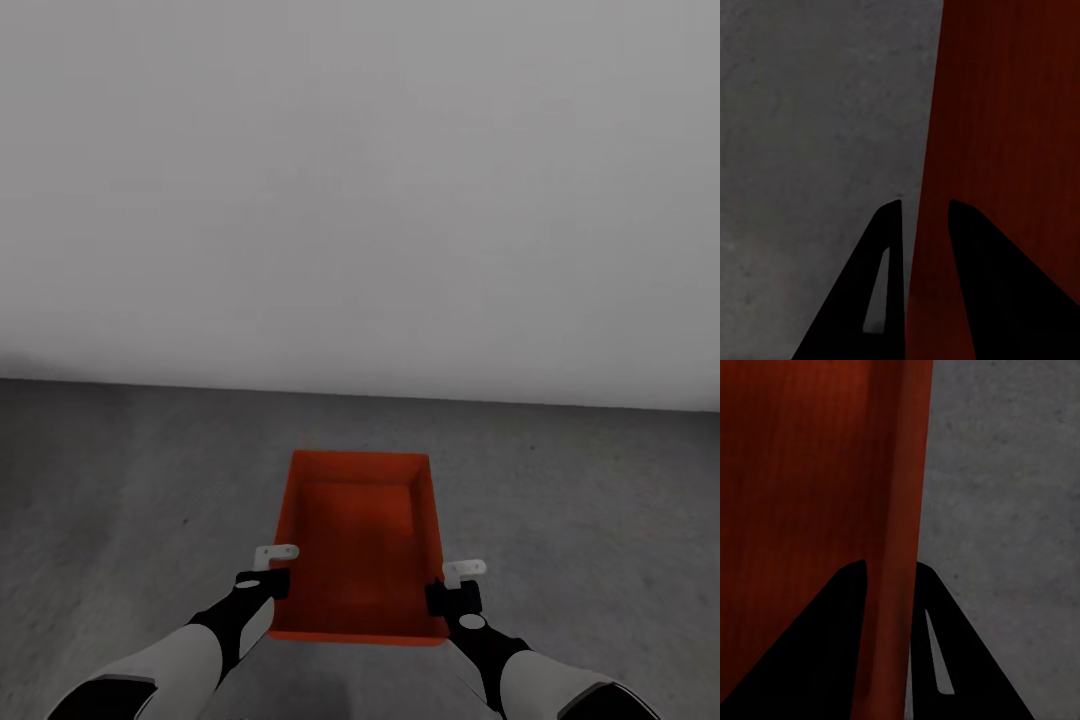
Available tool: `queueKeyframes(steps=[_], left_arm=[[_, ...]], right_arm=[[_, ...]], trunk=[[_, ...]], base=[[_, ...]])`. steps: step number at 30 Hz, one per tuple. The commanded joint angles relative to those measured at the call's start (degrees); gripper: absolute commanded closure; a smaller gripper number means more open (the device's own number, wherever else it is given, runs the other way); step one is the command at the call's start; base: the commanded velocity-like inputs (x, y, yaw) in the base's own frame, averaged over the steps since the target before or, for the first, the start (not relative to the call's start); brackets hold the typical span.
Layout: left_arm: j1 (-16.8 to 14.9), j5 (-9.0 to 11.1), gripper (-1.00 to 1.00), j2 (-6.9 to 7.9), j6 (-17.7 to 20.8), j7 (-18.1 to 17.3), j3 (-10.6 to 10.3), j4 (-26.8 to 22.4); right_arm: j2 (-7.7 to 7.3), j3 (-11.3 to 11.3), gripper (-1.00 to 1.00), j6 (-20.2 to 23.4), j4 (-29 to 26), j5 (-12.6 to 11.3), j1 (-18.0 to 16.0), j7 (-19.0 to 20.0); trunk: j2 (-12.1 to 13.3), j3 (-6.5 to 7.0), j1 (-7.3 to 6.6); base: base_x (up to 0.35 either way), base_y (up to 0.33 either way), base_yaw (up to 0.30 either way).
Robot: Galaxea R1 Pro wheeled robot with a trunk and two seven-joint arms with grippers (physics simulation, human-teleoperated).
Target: Move the two storage containers from the living room to the garage. In the garage, place one container on the floor and stack the other container on top of it (either order is fine).
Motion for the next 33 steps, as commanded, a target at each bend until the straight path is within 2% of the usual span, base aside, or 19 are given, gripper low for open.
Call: queueKeyframes(steps=[1,33], left_arm=[[0.0,-0.3,1.0,-0.04,0.1,0.3,0.5,-0.3],[0.0,-0.3,1.0,-0.04,0.1,0.3,0.5,-0.3]], right_arm=[[0.12,-4.0,1.0,0.0,0.1,-0.6,-0.1,0.1],[0.12,-4.0,1.0,0.0,0.1,-0.6,-0.1,0.1]], trunk=[[-0.4,-0.22,0.23],[-13.3,-5.97,7.26]], base=[[0.0,0.0,0.0],[0.0,0.0,0.0]])
